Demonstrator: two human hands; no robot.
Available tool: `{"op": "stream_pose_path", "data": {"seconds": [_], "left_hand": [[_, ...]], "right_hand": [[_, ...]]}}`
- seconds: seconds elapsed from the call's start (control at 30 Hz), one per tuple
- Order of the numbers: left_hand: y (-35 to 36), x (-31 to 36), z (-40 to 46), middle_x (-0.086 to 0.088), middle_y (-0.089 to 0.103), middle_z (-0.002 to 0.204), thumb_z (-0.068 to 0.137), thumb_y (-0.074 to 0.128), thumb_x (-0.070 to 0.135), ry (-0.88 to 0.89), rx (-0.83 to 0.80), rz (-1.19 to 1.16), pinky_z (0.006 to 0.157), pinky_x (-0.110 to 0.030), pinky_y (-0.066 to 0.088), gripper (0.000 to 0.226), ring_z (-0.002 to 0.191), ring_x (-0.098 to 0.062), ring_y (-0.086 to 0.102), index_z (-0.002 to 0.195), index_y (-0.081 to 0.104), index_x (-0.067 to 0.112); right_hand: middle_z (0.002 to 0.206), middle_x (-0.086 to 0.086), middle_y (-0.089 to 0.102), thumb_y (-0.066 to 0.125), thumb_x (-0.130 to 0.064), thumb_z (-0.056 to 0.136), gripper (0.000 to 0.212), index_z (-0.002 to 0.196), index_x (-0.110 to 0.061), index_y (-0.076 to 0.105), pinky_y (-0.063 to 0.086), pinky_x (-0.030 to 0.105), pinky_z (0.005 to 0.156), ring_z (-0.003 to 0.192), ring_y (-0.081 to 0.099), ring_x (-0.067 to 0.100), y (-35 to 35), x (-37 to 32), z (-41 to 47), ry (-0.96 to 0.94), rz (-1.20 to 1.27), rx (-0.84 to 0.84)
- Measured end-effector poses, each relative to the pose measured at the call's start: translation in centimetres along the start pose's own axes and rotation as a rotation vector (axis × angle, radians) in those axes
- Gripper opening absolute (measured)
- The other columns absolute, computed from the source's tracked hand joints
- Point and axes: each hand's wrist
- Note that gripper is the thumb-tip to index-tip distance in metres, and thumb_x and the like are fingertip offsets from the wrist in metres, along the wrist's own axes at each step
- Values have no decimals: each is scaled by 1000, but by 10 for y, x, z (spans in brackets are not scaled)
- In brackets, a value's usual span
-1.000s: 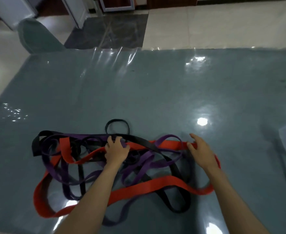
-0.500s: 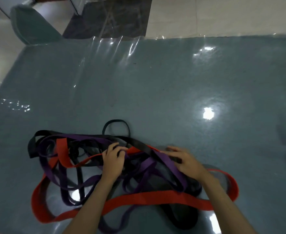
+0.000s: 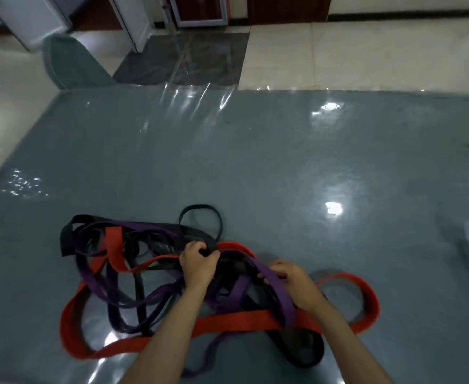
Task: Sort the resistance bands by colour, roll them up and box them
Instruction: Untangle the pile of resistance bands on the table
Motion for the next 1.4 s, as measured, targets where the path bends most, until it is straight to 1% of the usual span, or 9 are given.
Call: {"op": "stream_pose_path", "data": {"seconds": [0.1,0.2,0.33,0.57,0.8,0.97,1.13,1.27,1.4], "left_hand": [[-13,-17,-13,-4,57,118,87,73,7,-11,-2,-116,94,-38,49,21,112,-32,60,104,61,7],[-25,-23,-29,-5,60,127,90,69,1,-57,8,-229,91,-31,53,46,116,-26,60,132,53,11],[-37,-27,-41,0,56,125,90,65,-7,-1,23,-262,96,-29,44,50,115,-20,57,135,51,9],[-60,-49,-52,-1,55,120,86,66,-1,105,0,-101,95,-35,50,36,110,-24,59,117,56,15],[-74,-74,-62,3,39,135,87,63,18,254,-141,335,94,-45,50,47,119,-28,49,132,50,9],[-83,-88,-71,4,31,133,91,73,32,280,-76,229,90,-42,56,62,111,-23,61,142,43,14],[-106,-106,-73,6,42,137,98,68,42,380,-27,147,90,-40,55,48,112,-17,62,137,51,20],[-126,-116,-65,15,42,138,91,66,11,563,-54,173,84,-45,58,40,108,-15,63,123,53,31],[-141,-120,-58,7,33,160,89,69,17,852,-100,327,70,-22,52,47,102,-16,67,131,51,27]], "right_hand": [[83,-8,72,77,-17,81,21,83,-38,74,57,38,75,79,68,7,-6,-5,0,21,-50,94],[77,-16,73,79,0,75,42,76,-41,70,58,33,71,73,68,0,-19,-5,1,109,-95,233],[101,-2,77,72,3,84,31,100,-23,80,59,35,84,90,74,20,-38,-22,4,105,-330,348],[107,0,71,67,13,74,49,111,-17,76,56,45,76,88,70,26,-36,-47,1,-32,-730,594],[135,0,60,70,-15,86,44,127,-30,69,35,58,111,126,57,29,10,-34,-6,274,-654,369],[131,5,64,65,-14,80,30,106,-27,75,43,55,105,127,55,33,43,-67,-2,-20,-609,593],[105,-8,72,61,-1,92,25,104,-17,75,52,26,90,96,63,1,90,-124,7,-252,-238,286],[119,-11,73,55,-24,106,23,122,-19,71,49,18,96,107,65,-4,137,-149,16,-122,-99,-2],[119,-7,72,53,-31,107,31,130,-15,68,47,18,101,110,65,-2,170,-166,27,113,151,6]]}}
Point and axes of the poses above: each hand's wrist, its own z-axis towards the middle knuckle, its own y-axis out of the palm, x = y × z
